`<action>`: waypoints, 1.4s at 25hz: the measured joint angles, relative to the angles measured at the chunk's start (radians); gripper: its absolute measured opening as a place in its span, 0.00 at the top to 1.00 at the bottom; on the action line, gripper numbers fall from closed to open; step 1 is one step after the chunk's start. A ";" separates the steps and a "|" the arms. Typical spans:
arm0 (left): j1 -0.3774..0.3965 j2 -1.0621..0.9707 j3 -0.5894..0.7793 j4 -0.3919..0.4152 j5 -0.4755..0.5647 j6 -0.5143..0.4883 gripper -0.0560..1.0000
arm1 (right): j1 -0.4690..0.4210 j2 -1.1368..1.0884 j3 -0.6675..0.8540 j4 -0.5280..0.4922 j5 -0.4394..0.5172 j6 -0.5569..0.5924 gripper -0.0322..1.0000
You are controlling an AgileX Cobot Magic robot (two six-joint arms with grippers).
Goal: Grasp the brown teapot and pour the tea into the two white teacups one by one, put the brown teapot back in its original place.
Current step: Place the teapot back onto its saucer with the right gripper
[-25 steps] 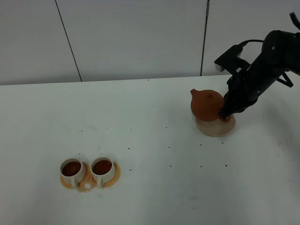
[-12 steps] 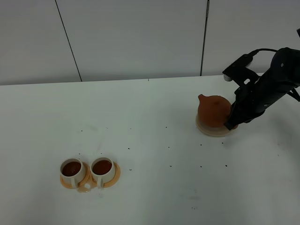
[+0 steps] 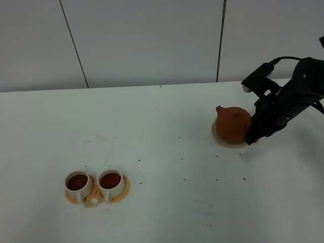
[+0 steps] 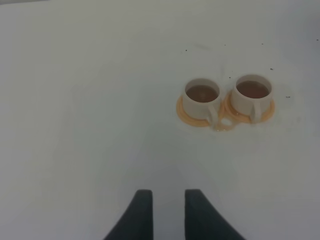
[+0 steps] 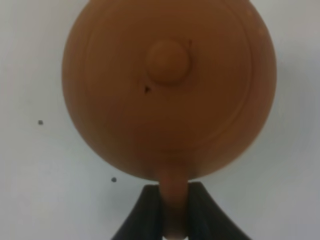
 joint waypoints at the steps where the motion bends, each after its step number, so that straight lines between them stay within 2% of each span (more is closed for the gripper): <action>1: 0.000 0.000 0.000 0.000 0.000 0.000 0.73 | 0.000 0.000 0.003 0.000 -0.002 -0.002 0.88; 9: 0.000 0.000 0.000 0.000 0.000 0.000 0.73 | 0.000 0.000 0.003 0.000 -0.033 -0.025 0.88; 35: 0.000 0.000 0.000 0.000 0.000 0.001 0.73 | 0.000 0.020 0.004 0.006 -0.033 -0.027 0.88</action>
